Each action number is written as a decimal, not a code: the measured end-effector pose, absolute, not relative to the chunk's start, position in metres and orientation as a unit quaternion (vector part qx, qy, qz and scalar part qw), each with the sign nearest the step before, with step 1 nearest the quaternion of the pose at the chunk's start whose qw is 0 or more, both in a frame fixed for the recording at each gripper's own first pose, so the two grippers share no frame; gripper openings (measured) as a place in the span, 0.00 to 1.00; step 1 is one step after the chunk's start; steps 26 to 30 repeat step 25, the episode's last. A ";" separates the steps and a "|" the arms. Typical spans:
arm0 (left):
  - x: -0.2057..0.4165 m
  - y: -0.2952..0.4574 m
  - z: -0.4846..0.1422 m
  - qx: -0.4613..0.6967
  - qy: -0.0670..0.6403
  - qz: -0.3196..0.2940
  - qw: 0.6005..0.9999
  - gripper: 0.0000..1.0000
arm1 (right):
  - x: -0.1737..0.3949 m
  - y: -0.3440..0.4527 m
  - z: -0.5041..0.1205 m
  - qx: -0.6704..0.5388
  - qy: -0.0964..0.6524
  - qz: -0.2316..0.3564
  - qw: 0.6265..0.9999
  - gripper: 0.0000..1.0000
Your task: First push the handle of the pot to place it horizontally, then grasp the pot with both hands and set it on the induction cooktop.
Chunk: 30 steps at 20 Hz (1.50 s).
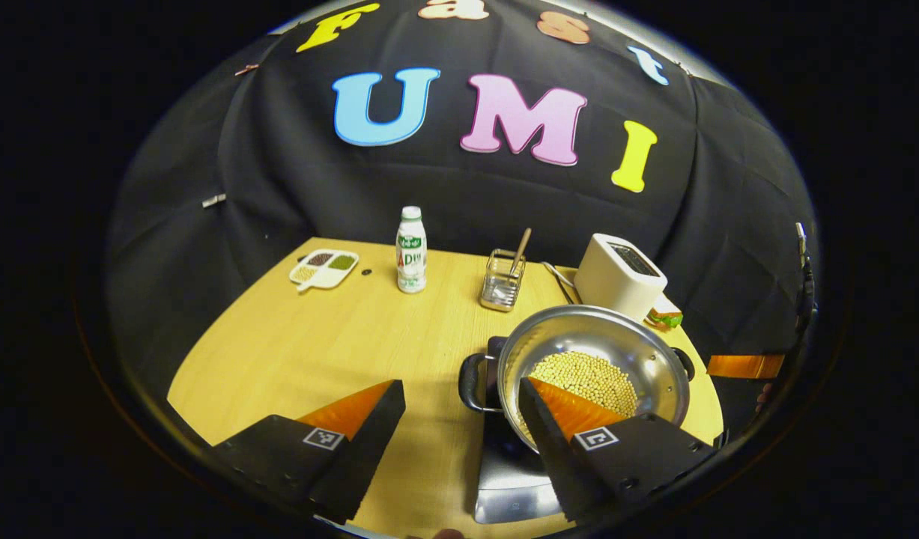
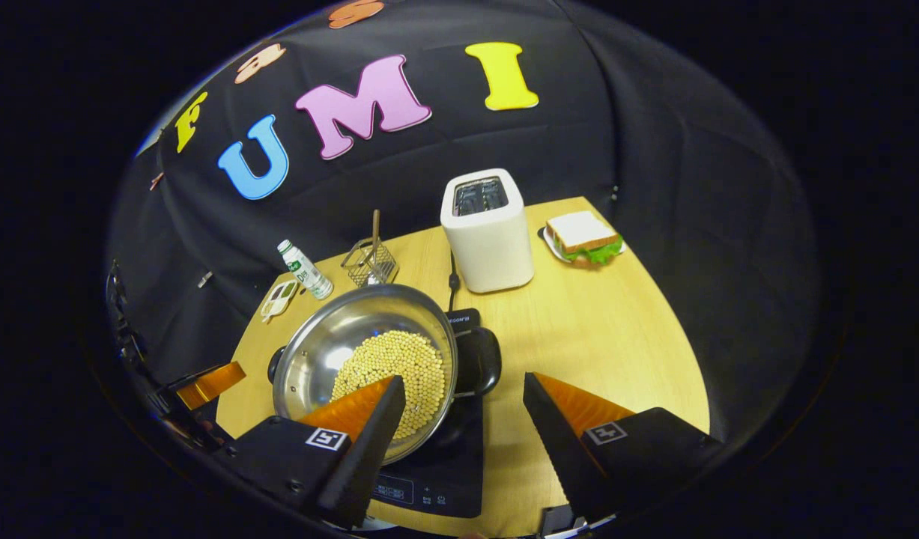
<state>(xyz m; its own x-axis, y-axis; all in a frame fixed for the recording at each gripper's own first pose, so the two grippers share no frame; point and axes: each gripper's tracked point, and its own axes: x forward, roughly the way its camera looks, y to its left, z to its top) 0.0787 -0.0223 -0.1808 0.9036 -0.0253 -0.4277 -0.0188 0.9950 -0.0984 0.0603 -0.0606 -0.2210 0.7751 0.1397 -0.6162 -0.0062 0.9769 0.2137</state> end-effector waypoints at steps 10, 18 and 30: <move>0.004 0.016 -0.092 -0.044 0.091 0.023 0.995 0.95 | 0.001 -0.051 -0.073 0.035 0.102 0.002 0.994 0.98; -0.055 0.068 -0.044 -0.008 0.006 0.076 0.997 0.95 | -0.049 -0.016 -0.033 0.020 0.028 0.007 0.999 0.98; -0.087 0.056 -0.060 -0.015 0.003 0.057 0.998 0.95 | -0.081 -0.017 -0.032 0.019 0.015 0.000 1.000 0.98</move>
